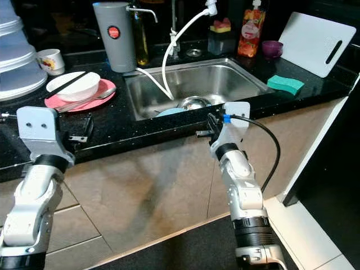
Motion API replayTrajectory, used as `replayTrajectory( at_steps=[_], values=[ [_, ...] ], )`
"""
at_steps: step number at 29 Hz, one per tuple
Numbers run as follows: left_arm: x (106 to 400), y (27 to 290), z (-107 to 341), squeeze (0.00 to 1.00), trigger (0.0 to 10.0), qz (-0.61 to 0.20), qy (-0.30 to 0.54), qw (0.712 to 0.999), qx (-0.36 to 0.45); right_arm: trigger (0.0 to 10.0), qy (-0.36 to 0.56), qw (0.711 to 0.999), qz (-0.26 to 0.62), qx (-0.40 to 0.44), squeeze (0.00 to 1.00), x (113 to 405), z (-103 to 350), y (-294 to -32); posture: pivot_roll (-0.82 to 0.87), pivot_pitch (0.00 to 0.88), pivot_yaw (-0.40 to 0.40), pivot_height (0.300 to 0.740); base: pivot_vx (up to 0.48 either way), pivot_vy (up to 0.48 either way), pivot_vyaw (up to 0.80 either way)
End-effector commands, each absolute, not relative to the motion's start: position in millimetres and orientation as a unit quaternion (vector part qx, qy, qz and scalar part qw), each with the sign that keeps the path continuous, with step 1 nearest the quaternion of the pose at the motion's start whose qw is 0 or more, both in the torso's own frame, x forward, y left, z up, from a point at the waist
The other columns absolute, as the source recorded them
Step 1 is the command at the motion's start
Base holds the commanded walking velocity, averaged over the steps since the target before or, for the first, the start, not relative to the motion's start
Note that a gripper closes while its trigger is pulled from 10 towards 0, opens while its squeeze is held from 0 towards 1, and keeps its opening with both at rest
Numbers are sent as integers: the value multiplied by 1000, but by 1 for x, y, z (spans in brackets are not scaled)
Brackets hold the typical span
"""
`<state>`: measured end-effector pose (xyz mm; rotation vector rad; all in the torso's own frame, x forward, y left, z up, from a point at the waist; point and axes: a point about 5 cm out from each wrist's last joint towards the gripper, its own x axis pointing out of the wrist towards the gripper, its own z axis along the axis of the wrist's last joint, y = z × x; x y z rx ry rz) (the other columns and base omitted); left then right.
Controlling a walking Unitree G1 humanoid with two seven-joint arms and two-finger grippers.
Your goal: Kitchen organization
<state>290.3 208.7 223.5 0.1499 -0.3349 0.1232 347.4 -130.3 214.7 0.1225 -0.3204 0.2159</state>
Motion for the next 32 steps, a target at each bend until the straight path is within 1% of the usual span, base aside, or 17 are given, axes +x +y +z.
replayTrajectory(
  at_steps=[1, 24, 32],
  values=[
    [288, 209, 227, 0, 10000, 61, -171, 980, 81, 10000, -153, 979, 120, 61, 0, 348, 215, -125, -43, 0, 21, 740, 307, 0, 0],
    [288, 212, 231, 0, 10000, 64, -174, 979, 80, 10000, -151, 979, 123, 59, 0, 352, 215, -127, -35, 0, 22, 740, 329, 0, 0],
    [289, 208, 233, 0, 10000, 56, -174, 979, 86, 10000, -153, 979, 122, 63, 0, 353, 217, -128, -28, 0, 23, 740, 324, 0, 0]
  ],
)
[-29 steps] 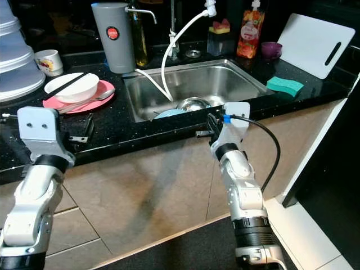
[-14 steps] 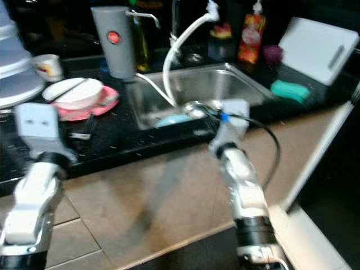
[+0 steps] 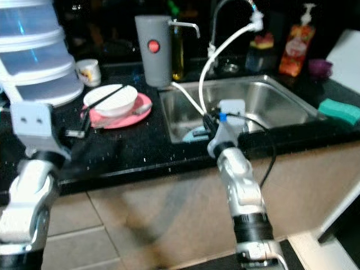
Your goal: Kitchen organization
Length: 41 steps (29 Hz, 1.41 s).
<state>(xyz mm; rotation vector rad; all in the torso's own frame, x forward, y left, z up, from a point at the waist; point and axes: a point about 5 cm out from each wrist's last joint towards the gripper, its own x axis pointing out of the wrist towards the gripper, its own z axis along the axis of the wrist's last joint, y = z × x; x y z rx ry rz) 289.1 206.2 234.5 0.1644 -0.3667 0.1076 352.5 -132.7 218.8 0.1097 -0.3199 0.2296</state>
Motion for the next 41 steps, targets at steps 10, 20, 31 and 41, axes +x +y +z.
replayTrajectory(
  at_steps=[10, 20, 31, 41],
  values=[
    [294, 193, 244, 0, 10000, 27, -190, 976, 105, 10000, -156, 978, 116, 71, 0, 352, 217, -127, -19, 0, 32, 740, 320, 0, 0],
    [300, 179, 255, 0, 10000, 1, -206, 973, 105, 10000, -158, 979, 105, 69, 0, 352, 218, -132, -23, 7, 39, 740, 301, 0, 0],
    [301, 169, 267, 0, 10000, -4, -226, 970, 89, 10000, -160, 981, 96, 59, 0, 354, 221, -138, -38, 21, 40, 740, 0, 0, 0],
    [303, 175, 268, 0, 10000, 19, -221, 974, 56, 10000, -162, 981, 94, 55, 0, 354, 223, -138, -48, 31, 44, 740, 0, 0, 0]
  ],
)
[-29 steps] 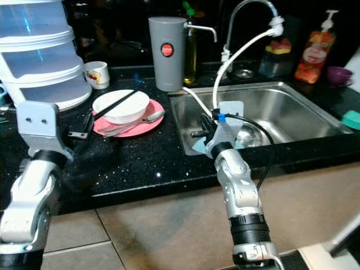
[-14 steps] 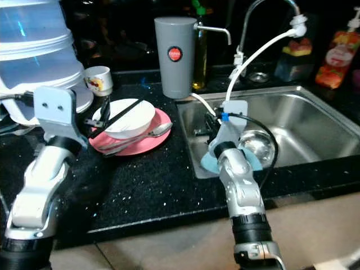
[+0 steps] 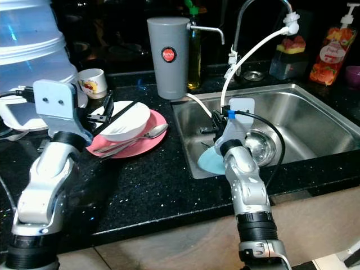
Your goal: Kitchen organization
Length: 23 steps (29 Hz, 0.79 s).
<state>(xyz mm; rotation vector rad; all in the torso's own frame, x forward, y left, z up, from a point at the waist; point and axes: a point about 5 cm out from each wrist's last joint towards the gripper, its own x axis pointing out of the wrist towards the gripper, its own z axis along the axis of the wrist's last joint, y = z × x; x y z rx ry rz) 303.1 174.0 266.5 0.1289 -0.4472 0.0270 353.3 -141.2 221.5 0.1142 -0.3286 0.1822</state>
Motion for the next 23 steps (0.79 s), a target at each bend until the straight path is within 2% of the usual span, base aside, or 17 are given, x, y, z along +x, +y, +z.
replayTrajectory(
  at_steps=[1, 5, 12, 23],
  values=[
    [303, 176, 267, 0, 10000, 21, -217, 974, 60, 10000, -161, 981, 94, 55, 0, 354, 223, -139, -49, 32, 41, 740, 0, -480, 0],
    [303, 177, 266, 0, 10000, 29, -212, 975, 63, 10000, -160, 981, 96, 52, 0, 354, 222, -139, -50, 33, 40, 740, 0, -480, 0],
    [302, 182, 268, 0, 10000, 39, -215, 975, 42, 10000, -161, 981, 99, 51, 0, 354, 223, -138, -51, 36, 35, 740, 0, 0, 0],
    [300, 195, 277, 0, 10000, 57, -221, 968, 104, 10000, -164, 979, 109, 53, 0, 354, 228, -132, -49, 43, 19, 740, 0, 0, 0]
  ],
)
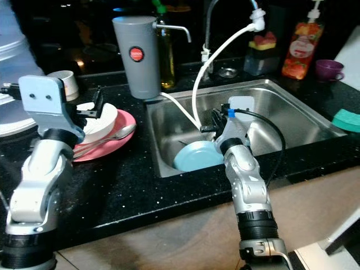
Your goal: Kitchen organization
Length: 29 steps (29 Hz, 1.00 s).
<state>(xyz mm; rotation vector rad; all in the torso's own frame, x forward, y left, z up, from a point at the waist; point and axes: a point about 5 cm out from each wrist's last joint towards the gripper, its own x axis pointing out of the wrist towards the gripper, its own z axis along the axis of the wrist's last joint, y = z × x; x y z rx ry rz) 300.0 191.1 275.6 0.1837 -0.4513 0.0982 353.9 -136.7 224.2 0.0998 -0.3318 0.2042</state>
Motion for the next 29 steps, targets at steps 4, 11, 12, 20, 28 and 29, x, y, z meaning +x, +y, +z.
replayTrajectory(
  at_steps=[4, 11, 12, 20, 28, 29],
  values=[
    [306, 204, 282, 0, 10000, 54, -190, 964, 180, 10000, -161, 978, 118, 57, 0, 356, 231, -129, -44, 42, 7, 740, 0, 0, 0],
    [312, 233, 278, 1000, 10000, 93, -96, 963, 232, 10000, -139, 979, 135, 69, 0, 361, 232, -127, -40, 38, 1, 740, 0, 0, 0],
    [313, 236, 276, 1000, 10000, 94, -82, 965, 230, 10000, -127, 978, 146, 72, 0, 362, 231, -125, -40, 38, 1, 740, 0, 0, 0],
    [310, 243, 265, 0, 10000, 88, -3, 965, 249, 10000, -73, 975, 207, 35, 0, 361, 227, -111, -38, 44, -4, 740, 0, 0, 0],
    [308, 239, 259, 0, 10000, 70, 33, 969, 236, 10000, -64, 972, 224, 28, 0, 360, 230, -106, -36, 51, -7, 740, 0, 0, 0],
    [307, 238, 258, 0, 10000, 61, 37, 972, 225, 10000, -62, 972, 224, 28, 0, 360, 230, -106, -36, 50, -7, 740, 0, 0, 0]
  ],
)
